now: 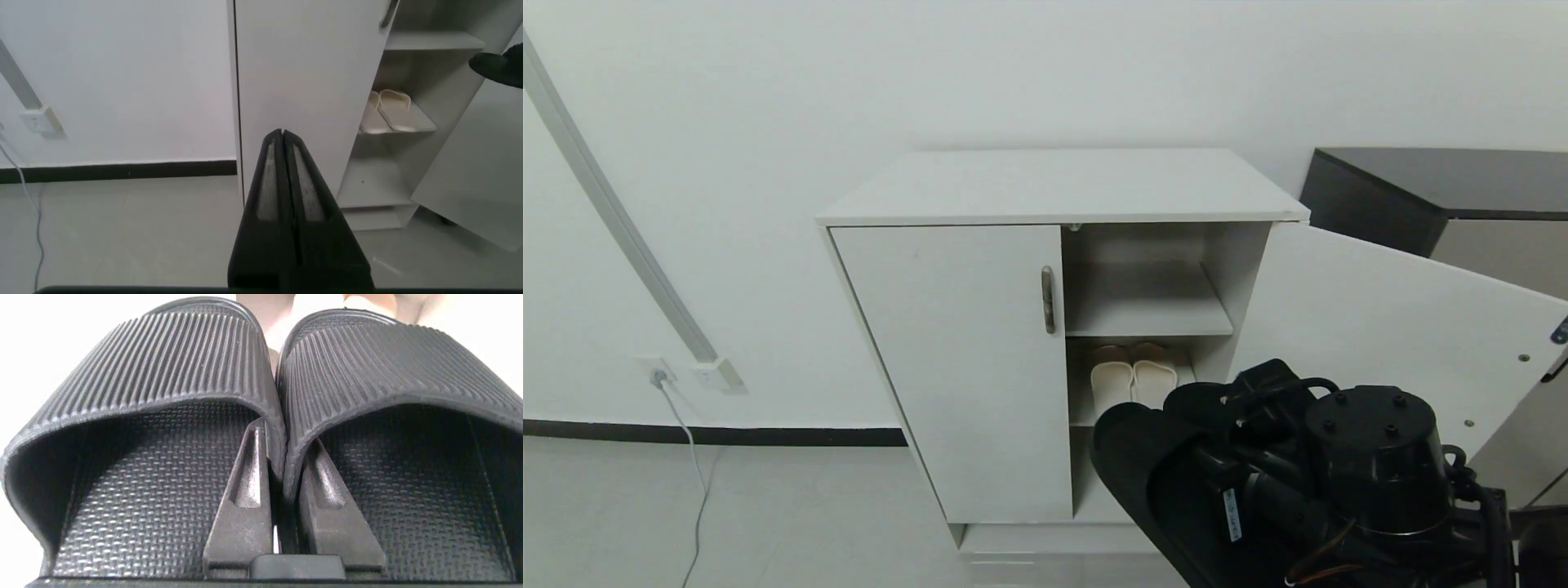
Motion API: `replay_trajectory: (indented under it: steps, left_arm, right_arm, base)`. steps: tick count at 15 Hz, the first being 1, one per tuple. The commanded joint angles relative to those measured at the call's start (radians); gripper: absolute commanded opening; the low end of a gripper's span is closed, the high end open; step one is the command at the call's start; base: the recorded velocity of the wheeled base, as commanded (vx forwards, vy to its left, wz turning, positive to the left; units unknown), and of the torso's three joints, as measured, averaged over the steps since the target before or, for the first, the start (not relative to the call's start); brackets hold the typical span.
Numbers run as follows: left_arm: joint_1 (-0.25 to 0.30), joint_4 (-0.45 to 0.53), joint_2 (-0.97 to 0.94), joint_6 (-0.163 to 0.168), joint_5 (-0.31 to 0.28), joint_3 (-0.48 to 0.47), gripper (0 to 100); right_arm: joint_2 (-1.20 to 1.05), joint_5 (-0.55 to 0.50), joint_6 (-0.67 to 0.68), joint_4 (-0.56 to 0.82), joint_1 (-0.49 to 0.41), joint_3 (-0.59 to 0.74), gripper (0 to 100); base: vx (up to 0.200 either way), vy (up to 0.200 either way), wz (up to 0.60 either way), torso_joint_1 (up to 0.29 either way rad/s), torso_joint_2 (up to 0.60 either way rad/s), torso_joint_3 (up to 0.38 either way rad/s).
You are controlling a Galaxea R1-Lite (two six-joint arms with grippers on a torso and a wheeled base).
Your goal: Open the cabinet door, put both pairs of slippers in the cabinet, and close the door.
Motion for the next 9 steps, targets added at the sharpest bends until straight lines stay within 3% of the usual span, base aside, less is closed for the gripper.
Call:
replay_trajectory:
  steps: [1,9]
  left_arm:
    - [0.000,0.000,0.001,0.000,0.000,0.000,0]
    - [0.000,0.000,0.001,0.000,0.000,0.000,0]
  right_arm:
    - [0.002,0.001,0.000,-0.001,0.000,0.000,0]
    - [-0.013,-0.006,0.000,-0.007,-0.001,-0.004,0]
  base:
    - [0.000,0.000,0.00,-0.139,0.51,0.344]
    - [0.000,0.000,0.00,-0.087,0.45,0.360]
